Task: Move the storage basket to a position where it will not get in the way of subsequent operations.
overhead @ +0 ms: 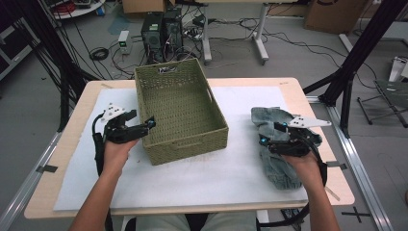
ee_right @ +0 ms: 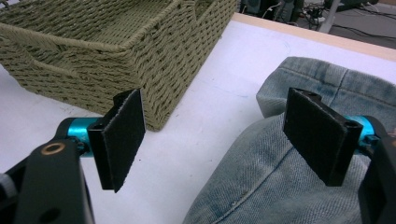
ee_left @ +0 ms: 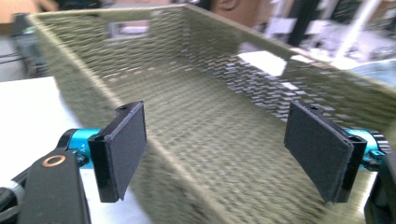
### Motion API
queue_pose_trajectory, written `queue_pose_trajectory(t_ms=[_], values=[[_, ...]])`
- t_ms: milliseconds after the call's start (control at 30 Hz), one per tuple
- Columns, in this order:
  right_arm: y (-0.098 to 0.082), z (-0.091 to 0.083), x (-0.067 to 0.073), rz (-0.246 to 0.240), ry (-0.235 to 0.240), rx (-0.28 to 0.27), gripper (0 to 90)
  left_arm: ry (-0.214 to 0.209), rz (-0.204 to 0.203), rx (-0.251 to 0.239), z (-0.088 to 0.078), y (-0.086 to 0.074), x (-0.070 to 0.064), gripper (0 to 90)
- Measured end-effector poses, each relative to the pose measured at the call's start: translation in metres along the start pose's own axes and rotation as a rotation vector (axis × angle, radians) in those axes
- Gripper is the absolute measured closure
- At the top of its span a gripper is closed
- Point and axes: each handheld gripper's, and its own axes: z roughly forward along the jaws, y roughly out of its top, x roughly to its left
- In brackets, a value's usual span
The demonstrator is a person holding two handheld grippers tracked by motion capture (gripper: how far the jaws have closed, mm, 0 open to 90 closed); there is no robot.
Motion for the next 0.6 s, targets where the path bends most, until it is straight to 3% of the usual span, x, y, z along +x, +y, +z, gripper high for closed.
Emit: queue_pose_trajectory(t_ms=[100,400,600], values=[[-0.002,0.001,-0.001,0.003,0.005,-0.005,21.5,0.060,-0.006,0.042,0.010,0.000,0.005,21.2],[-0.005,-0.001,-0.002,0.008,-0.012,-0.015,21.5,0.092,0.008,0.129,0.026,-0.004,0.007,30.1],[-0.006,-0.005,-0.003,0.012,-0.023,-0.020,21.5,0.100,0.017,0.181,0.030,-0.006,0.012,45.0]])
